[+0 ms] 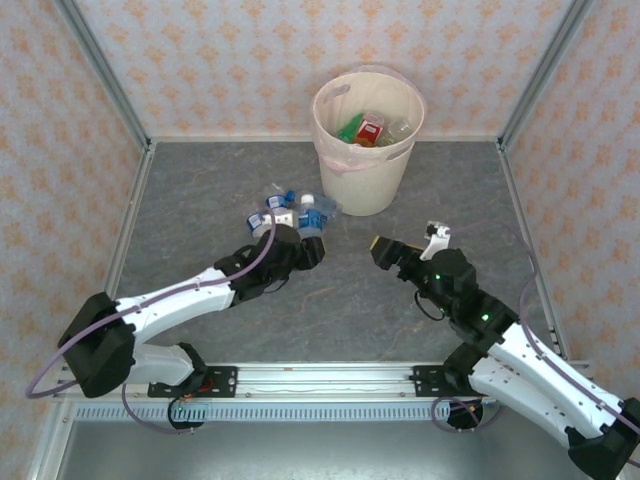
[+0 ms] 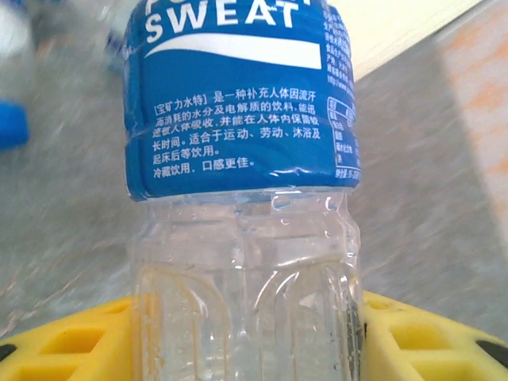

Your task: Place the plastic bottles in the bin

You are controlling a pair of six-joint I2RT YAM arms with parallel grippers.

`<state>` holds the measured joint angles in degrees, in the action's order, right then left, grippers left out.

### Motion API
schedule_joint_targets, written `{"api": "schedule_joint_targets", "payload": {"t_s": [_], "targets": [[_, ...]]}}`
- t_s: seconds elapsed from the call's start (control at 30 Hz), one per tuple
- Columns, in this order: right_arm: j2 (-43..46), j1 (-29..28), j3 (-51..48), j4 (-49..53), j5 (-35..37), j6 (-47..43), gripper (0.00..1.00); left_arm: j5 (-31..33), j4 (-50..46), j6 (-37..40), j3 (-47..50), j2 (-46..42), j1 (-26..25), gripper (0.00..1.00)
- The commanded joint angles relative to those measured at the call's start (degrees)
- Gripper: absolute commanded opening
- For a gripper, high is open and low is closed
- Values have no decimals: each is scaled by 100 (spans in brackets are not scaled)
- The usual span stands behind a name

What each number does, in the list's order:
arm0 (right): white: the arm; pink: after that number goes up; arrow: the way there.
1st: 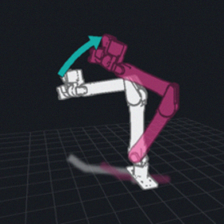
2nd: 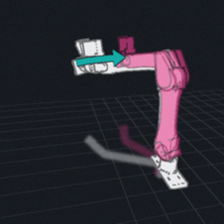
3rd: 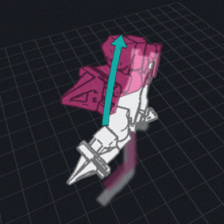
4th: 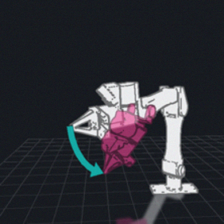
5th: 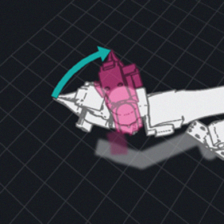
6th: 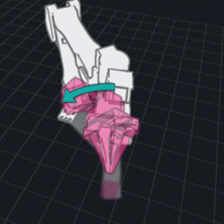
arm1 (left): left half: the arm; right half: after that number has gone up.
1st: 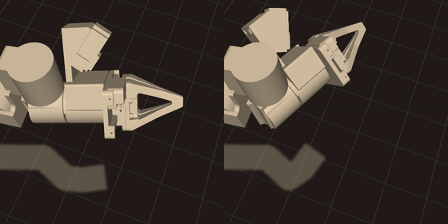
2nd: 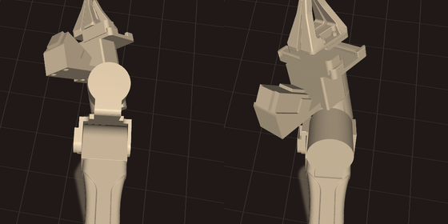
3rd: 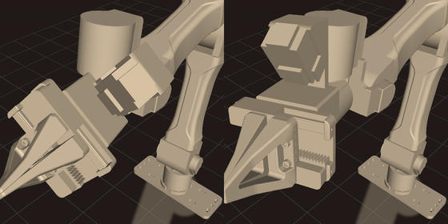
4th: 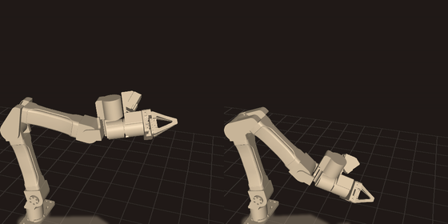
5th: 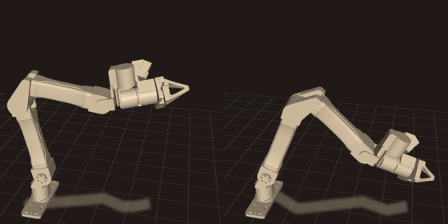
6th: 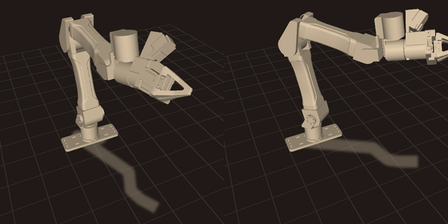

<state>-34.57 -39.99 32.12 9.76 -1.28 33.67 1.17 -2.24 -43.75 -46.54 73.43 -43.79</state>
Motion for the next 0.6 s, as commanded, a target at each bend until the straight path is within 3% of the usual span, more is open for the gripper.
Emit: {"api": "schedule_joint_targets", "payload": {"t_s": [0.0,0.3,0.57], "targets": [[285,-27,-40,-55,291,43,100,362,-241,481,-716,-163,-32,53],[567,-27,39,162,287,26,100,926,-654,1551,-3422,837,6,53],[808,-27,154,410,330,-22,100,721,-1394,1754,-6004,2502,283,52]]}}
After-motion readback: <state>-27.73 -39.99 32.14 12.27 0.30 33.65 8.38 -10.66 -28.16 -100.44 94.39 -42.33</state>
